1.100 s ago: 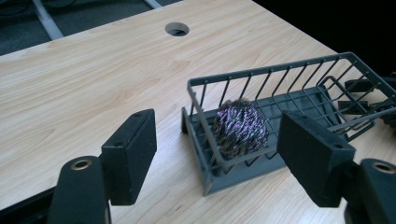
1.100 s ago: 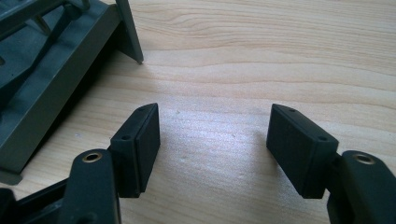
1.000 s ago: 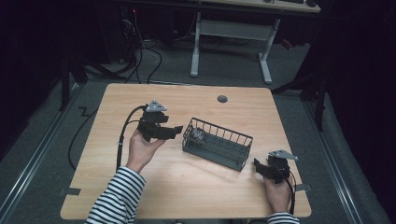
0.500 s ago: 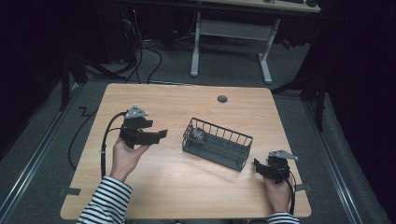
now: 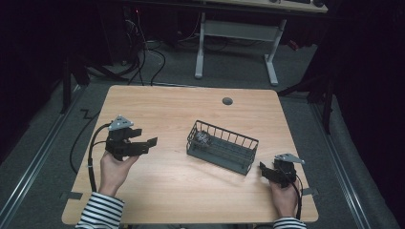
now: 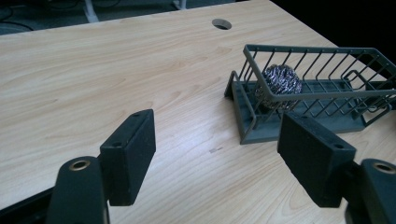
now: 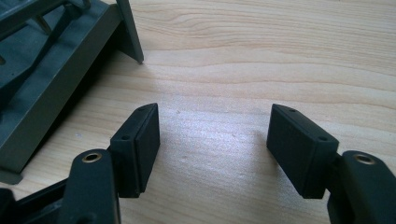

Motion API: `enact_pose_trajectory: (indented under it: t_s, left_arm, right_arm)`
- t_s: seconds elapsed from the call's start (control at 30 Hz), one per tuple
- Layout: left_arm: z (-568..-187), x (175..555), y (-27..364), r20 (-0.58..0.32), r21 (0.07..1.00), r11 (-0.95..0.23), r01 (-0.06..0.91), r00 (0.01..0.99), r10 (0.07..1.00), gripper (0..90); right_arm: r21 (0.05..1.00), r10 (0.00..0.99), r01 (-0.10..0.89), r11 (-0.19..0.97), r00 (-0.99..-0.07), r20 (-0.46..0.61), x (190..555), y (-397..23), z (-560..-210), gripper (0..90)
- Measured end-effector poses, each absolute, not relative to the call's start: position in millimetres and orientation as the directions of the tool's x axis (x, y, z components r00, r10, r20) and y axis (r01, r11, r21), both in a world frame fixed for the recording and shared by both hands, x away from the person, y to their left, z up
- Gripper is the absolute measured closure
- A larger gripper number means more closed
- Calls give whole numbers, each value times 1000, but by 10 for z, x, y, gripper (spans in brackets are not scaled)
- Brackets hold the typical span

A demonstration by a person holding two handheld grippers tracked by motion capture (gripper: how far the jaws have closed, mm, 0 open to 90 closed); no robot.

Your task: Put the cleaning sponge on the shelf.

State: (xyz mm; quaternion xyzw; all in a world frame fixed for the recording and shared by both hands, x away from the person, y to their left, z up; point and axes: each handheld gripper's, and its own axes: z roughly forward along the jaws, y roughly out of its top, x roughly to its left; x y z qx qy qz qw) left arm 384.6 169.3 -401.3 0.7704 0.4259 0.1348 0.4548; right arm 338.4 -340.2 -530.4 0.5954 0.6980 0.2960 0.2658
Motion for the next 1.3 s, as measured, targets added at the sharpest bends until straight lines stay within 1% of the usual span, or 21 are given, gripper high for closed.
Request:
enact_pose_trajectory:
  t_s: [0.2,0.5,0.67,0.8,0.83,1.13,1.3]
  left_arm:
    - [-4118,3772,1830,-194,814,-186,551,559,806,272]
    - [-4295,3678,1976,-203,802,-166,574,522,828,269]
    - [-4453,3644,2055,-235,795,-126,594,493,838,266]
    - [-4592,3624,2088,-239,783,-120,610,473,848,263]
    - [-4652,3614,2103,-252,772,-111,626,462,851,264]
    - [-4851,3585,2146,-252,750,-108,652,432,866,267]
    - [-4982,3583,2142,-221,742,-133,657,427,877,255]
  right_arm:
    - [730,989,674,116,-150,-18,3383,-3402,-5304,349]
    - [728,989,676,115,-148,-18,3382,-3400,-5303,348]
    - [729,989,675,115,-149,-18,3382,-3401,-5303,348]
    - [729,989,675,115,-149,-18,3382,-3401,-5303,349]
    - [729,989,674,115,-149,-18,3382,-3401,-5304,349]
    - [728,989,676,115,-148,-18,3381,-3399,-5303,349]
    - [729,989,675,114,-148,-18,3382,-3399,-5303,348]
